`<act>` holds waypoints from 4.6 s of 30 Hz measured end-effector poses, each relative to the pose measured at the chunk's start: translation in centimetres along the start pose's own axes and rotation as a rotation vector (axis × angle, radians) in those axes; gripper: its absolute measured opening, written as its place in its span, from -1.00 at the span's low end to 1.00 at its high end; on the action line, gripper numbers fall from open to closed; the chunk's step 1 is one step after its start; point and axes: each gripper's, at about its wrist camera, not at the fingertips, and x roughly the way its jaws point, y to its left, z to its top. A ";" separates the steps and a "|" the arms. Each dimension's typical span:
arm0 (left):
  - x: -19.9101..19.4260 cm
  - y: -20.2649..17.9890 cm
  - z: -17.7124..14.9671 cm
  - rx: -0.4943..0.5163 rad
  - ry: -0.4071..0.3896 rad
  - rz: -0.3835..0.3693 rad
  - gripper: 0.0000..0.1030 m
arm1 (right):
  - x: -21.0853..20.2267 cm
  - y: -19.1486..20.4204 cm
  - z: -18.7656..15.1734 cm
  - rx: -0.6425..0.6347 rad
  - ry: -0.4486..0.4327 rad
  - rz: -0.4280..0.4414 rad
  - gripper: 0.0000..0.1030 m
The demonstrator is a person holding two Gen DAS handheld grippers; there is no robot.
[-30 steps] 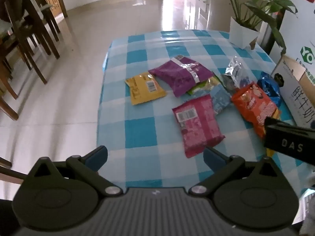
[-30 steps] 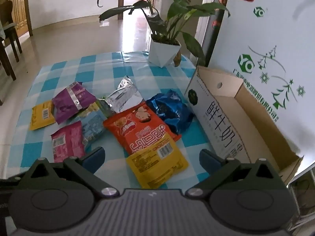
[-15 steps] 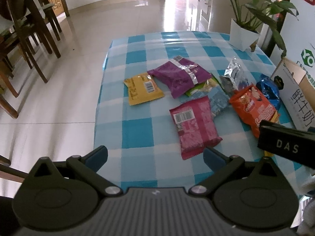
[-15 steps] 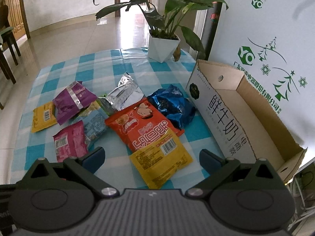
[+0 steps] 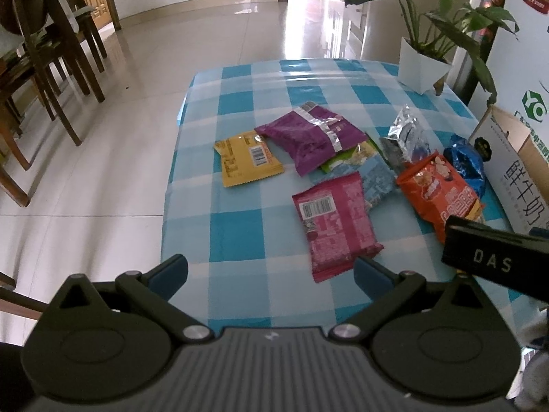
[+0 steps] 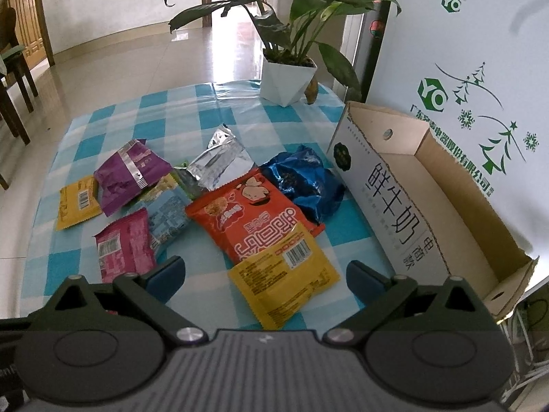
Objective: Organize snacks
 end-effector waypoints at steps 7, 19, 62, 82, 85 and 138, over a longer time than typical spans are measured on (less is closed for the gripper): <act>0.0 -0.2 -0.1 0.008 0.000 0.006 0.98 | 0.1 0.1 -0.1 -0.002 0.004 0.000 0.99; 0.3 -0.1 -0.7 0.017 0.034 0.029 0.98 | 0.5 0.7 -0.5 -0.049 0.039 0.005 0.99; 0.7 6.2 1.4 -0.042 0.070 -0.013 0.95 | -1.4 -6.3 -0.2 -0.110 -0.057 0.235 0.79; 6.3 0.2 3.7 -0.020 0.084 -0.172 0.96 | 5.3 -4.6 0.1 -0.288 0.061 0.343 0.62; 7.0 -0.7 3.8 -0.022 0.102 -0.190 0.96 | 5.7 -4.2 -0.5 -0.315 0.066 0.330 0.66; 6.0 0.9 1.0 -0.023 0.034 -0.157 0.03 | 4.6 -2.7 0.4 -0.225 0.076 0.357 0.40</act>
